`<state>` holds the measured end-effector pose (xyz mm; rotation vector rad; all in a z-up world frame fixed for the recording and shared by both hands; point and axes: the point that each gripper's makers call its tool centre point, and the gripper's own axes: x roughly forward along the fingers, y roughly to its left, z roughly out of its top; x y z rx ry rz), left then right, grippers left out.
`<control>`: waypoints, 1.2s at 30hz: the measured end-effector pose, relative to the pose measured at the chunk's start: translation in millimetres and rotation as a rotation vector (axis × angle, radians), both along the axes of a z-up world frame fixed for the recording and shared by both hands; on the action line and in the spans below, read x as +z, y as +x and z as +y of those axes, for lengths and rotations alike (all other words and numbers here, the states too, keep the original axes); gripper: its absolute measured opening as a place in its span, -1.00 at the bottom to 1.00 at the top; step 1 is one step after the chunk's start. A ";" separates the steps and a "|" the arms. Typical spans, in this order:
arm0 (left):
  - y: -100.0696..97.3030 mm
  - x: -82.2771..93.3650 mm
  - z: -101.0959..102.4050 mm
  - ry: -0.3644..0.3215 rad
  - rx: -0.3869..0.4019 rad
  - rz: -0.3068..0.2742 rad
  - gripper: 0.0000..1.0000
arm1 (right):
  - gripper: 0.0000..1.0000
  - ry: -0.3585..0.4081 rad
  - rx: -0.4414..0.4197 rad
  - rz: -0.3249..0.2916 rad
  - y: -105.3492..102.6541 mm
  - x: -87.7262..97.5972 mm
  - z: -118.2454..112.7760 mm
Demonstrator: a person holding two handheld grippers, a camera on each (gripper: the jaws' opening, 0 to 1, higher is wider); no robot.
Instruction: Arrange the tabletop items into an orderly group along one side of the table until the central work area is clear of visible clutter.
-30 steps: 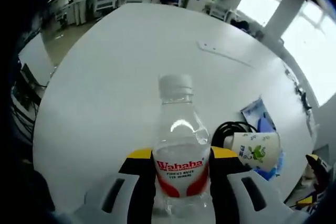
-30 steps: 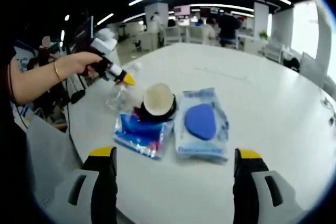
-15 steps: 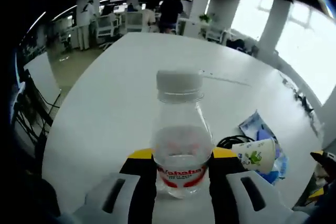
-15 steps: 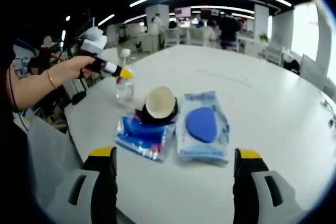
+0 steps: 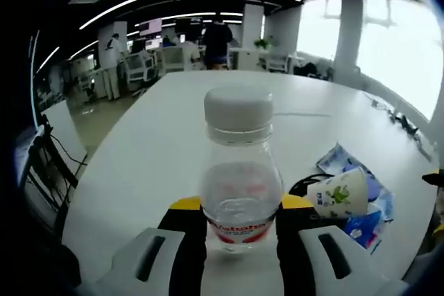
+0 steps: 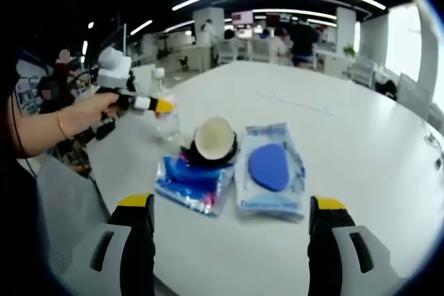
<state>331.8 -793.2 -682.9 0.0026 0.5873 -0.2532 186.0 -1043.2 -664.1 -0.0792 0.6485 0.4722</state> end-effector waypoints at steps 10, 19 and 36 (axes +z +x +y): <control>-5.4 -3.1 0.2 0.028 0.020 -0.076 -0.27 | 0.80 -0.003 0.010 0.000 -2.7 1.1 1.9; -4.4 -2.2 0.3 0.042 0.033 -0.124 -0.25 | 0.80 -0.004 0.011 -0.003 -5.4 2.1 1.5; -0.5 5.4 -2.2 0.061 0.039 -0.192 -0.17 | 0.80 -0.013 0.011 0.009 -8.4 0.0 -0.1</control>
